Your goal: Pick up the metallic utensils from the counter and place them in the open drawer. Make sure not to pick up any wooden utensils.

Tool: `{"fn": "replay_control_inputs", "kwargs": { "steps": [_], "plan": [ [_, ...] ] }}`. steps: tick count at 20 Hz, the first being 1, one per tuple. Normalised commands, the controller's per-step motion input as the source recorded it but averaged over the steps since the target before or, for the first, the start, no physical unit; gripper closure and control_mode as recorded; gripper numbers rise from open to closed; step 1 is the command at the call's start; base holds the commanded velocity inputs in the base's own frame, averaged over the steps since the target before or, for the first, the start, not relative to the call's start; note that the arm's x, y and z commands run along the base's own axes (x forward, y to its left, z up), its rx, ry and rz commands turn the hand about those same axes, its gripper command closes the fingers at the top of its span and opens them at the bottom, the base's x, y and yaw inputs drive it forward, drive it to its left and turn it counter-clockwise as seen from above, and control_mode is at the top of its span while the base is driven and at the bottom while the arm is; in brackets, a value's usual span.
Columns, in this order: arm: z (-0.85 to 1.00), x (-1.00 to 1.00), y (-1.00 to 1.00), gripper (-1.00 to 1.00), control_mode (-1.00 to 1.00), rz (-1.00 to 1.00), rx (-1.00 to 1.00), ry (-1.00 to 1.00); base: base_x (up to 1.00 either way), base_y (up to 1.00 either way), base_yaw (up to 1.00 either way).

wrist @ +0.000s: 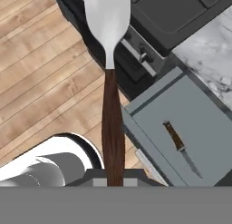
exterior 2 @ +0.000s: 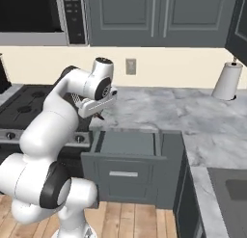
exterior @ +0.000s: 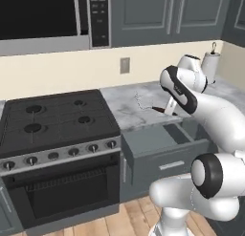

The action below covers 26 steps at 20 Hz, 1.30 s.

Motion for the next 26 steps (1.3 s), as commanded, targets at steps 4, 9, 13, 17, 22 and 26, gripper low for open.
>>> {"fn": "replay_control_inputs", "kwargs": {
  "steps": [4,9,13,17,22,26],
  "plan": [
    [0.00,0.00,0.00,1.00,1.00,0.00,0.00,0.00,0.44,-0.34,0.35],
    [0.00,0.00,0.00,1.00,1.00,0.00,0.00,0.00,0.42,-0.40,0.37],
    [0.00,0.00,0.00,1.00,1.00,0.00,0.00,0.00,0.37,-0.39,0.34],
    [0.00,0.06,-0.10,1.00,-1.00,0.06,0.04,0.00,0.23,-0.27,0.22],
    [-0.11,0.07,-0.40,1.00,-1.00,0.12,0.05,0.00,0.00,0.00,0.00],
    [-0.36,0.00,-0.20,1.00,-1.00,0.04,0.00,0.00,0.00,0.00,0.00]
  ]
}}
